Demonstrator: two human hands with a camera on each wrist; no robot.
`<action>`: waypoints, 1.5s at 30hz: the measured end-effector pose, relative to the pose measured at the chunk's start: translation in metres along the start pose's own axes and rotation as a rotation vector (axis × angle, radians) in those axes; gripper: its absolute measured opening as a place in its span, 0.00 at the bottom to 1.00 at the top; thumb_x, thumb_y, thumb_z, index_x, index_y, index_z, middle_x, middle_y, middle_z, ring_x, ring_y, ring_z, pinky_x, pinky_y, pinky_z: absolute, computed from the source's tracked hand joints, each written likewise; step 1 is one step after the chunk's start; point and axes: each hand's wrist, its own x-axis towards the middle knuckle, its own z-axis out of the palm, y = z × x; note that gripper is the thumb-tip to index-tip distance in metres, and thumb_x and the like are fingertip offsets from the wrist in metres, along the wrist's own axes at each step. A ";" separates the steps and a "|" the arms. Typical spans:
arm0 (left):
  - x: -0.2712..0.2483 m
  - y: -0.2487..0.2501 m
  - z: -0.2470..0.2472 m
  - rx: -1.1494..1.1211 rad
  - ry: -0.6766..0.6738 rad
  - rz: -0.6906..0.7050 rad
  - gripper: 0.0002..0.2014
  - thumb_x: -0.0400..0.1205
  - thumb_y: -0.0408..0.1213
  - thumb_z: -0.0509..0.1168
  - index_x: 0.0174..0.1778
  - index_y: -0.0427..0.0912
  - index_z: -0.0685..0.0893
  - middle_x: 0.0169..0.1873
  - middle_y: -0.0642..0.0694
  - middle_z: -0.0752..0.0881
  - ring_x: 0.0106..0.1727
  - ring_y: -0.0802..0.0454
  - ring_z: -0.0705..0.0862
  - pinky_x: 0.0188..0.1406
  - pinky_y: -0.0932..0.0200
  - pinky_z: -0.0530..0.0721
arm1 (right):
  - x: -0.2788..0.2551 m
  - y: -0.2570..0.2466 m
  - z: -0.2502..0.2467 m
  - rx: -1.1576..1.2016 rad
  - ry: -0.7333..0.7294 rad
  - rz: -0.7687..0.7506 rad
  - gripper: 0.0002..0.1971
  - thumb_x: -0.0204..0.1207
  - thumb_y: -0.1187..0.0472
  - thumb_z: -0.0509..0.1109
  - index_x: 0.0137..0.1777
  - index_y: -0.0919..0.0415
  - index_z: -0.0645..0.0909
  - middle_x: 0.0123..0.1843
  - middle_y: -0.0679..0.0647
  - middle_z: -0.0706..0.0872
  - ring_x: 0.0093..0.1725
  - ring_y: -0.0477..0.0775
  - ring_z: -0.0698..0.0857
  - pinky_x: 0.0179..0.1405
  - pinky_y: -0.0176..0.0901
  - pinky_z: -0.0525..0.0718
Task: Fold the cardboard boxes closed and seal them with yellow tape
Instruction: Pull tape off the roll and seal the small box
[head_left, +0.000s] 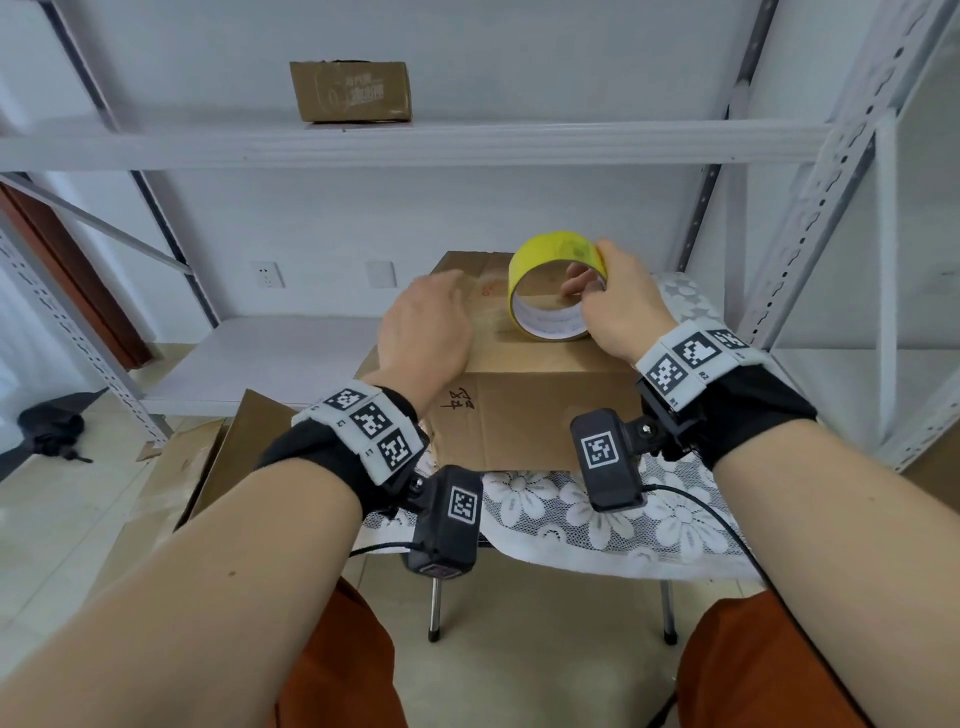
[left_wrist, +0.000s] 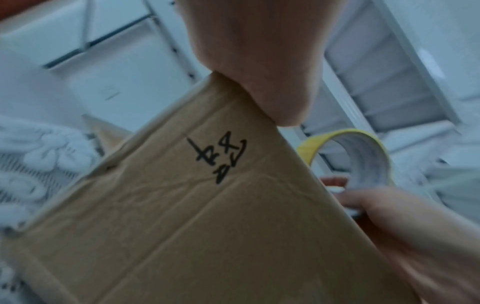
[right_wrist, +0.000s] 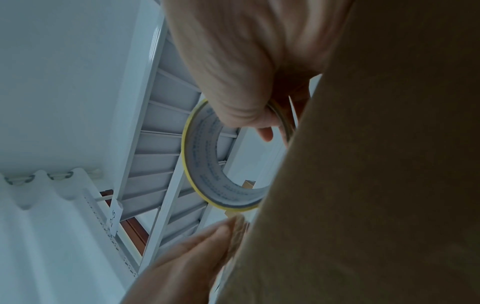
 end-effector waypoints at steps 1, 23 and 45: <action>-0.003 0.002 0.002 0.095 -0.065 0.091 0.18 0.89 0.37 0.48 0.69 0.39 0.78 0.68 0.40 0.80 0.72 0.43 0.75 0.75 0.50 0.62 | 0.000 0.000 0.000 -0.001 0.004 0.005 0.14 0.73 0.74 0.53 0.48 0.56 0.74 0.48 0.54 0.86 0.53 0.59 0.83 0.59 0.59 0.80; -0.011 0.008 0.004 0.434 -0.535 0.343 0.66 0.57 0.84 0.35 0.86 0.41 0.53 0.86 0.43 0.50 0.86 0.48 0.48 0.85 0.45 0.52 | 0.000 -0.001 0.007 -0.184 -0.042 0.033 0.09 0.72 0.60 0.63 0.52 0.56 0.76 0.48 0.51 0.81 0.55 0.62 0.80 0.63 0.63 0.75; 0.008 0.023 0.010 0.400 -0.625 0.220 0.66 0.60 0.79 0.66 0.87 0.48 0.45 0.86 0.48 0.43 0.86 0.49 0.40 0.84 0.42 0.43 | 0.008 0.007 0.004 -0.249 -0.031 0.081 0.07 0.79 0.58 0.56 0.53 0.56 0.73 0.56 0.60 0.82 0.60 0.66 0.78 0.62 0.61 0.77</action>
